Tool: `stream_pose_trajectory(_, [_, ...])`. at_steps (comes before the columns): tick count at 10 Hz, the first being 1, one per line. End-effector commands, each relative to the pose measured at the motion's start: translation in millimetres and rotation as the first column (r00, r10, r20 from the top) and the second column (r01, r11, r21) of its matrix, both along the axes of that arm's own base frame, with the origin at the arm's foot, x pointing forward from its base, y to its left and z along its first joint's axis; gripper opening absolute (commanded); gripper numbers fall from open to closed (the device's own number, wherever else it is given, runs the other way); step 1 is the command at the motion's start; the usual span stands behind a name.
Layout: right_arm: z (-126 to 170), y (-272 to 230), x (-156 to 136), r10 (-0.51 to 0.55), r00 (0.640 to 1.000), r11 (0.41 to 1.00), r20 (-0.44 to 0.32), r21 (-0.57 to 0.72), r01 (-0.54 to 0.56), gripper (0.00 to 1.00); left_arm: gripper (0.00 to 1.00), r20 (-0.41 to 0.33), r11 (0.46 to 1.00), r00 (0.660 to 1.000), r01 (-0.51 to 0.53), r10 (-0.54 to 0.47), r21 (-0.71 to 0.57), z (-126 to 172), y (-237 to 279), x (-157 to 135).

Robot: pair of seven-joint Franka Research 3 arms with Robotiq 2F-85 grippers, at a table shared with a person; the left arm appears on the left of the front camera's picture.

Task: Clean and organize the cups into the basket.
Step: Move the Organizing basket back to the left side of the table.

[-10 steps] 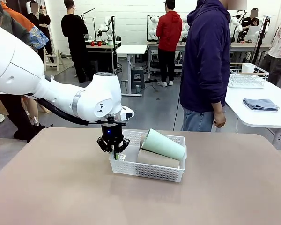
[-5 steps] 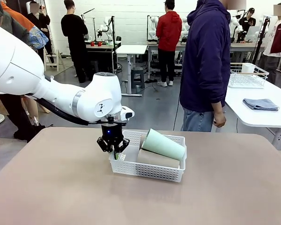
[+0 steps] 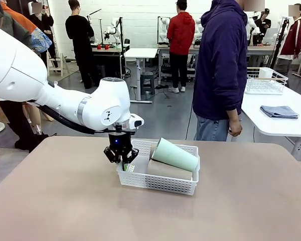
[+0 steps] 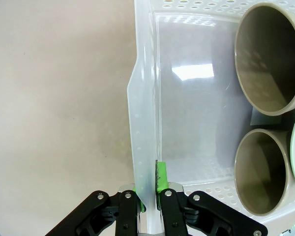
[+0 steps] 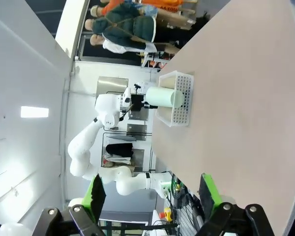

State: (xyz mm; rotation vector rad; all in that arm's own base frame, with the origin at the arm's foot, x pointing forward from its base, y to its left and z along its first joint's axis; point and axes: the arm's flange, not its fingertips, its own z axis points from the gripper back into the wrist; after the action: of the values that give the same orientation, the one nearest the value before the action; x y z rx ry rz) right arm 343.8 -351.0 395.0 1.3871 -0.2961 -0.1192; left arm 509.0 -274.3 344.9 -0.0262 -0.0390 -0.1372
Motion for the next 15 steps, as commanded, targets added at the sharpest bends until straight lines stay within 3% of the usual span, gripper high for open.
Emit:
stream_pose_trajectory(1, [3,9,-5,0.030,0.999,1.000,0.029,0.007,-0.030,1.00,0.00,0.001,1.000,1.000,0.002,-0.002,0.005,-1,2,0])
stream_pose_trajectory(3, [3,9,-5,0.030,0.999,1.000,0.029,0.007,-0.030,1.00,0.06,0.015,0.998,1.000,0.004,-0.004,0.059,14,20,-5])
stream_pose_trajectory(6, [3,9,-5,0.030,0.999,1.000,0.029,0.007,-0.030,1.00,0.06,0.133,0.984,0.989,0.044,-0.068,0.174,56,118,-33])
stream_pose_trajectory(7, [3,9,-5,0.030,0.999,1.000,0.029,0.007,-0.030,1.00,0.06,0.143,0.991,0.990,-0.019,-0.001,0.135,68,155,-36])
stream_pose_trajectory(11, [3,9,-5,0.030,0.999,1.000,0.029,0.007,-0.030,1.00,0.06,0.138,0.986,0.986,-0.106,0.089,0.125,67,271,-59])
stream_pose_trajectory(15, [3,9,-5,0.030,0.999,1.000,0.029,0.007,-0.030,1.00,0.06,0.186,0.982,0.975,-0.142,0.118,0.122,65,331,-80])
